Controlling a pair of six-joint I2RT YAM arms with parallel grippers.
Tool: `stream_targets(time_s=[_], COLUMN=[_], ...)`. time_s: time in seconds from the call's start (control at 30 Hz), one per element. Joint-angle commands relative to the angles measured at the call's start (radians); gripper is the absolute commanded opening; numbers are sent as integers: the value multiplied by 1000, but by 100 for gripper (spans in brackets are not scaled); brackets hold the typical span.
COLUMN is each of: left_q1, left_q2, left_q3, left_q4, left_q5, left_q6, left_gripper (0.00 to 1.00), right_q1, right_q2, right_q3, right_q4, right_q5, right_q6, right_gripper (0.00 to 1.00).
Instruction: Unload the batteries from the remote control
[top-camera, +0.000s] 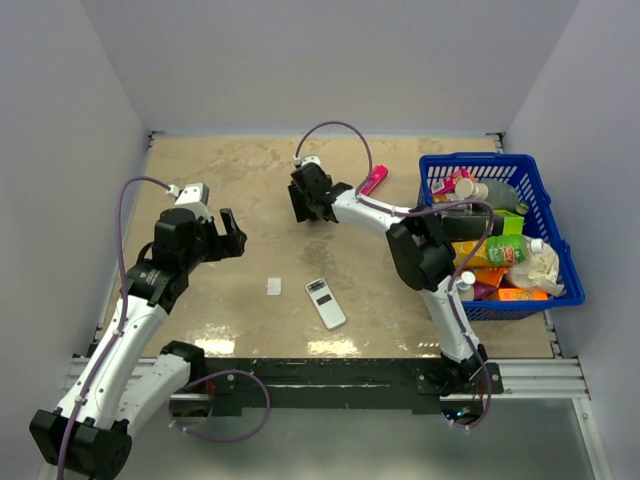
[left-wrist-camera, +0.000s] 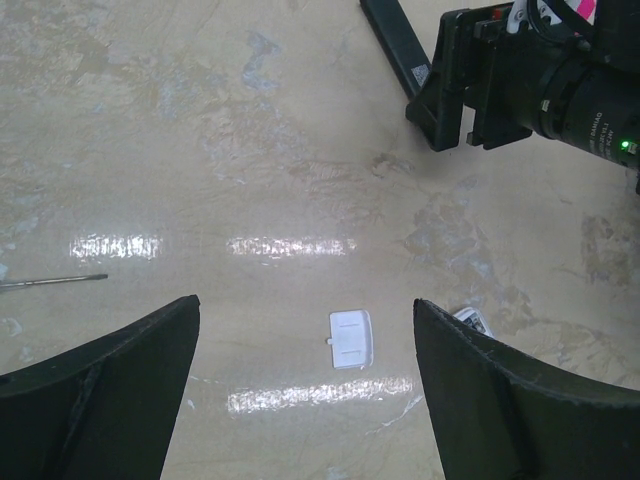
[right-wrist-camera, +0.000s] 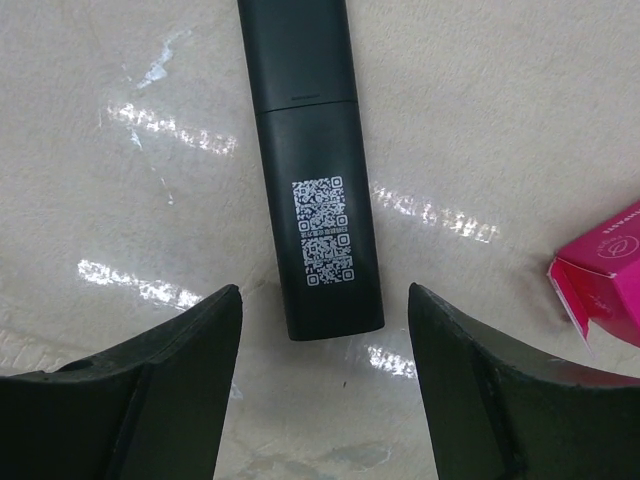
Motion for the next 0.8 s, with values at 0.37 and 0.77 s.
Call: stream_targets(time_s=[0.37,0.77], left_q1=[0,0], left_q2=[-17,-5], left_q3=[-2,1], left_q4=[30,22], left_q5=[-24,-25], left_q6=[-20,-32], left_gripper=[91,90], right_q1=[-15,-15], right_q2=[34,-103], right_q3=[-7,-128], right_q4=[24,70], right_q5=[30,-38], right_q6=[-19,17], right_gripper=[51,25])
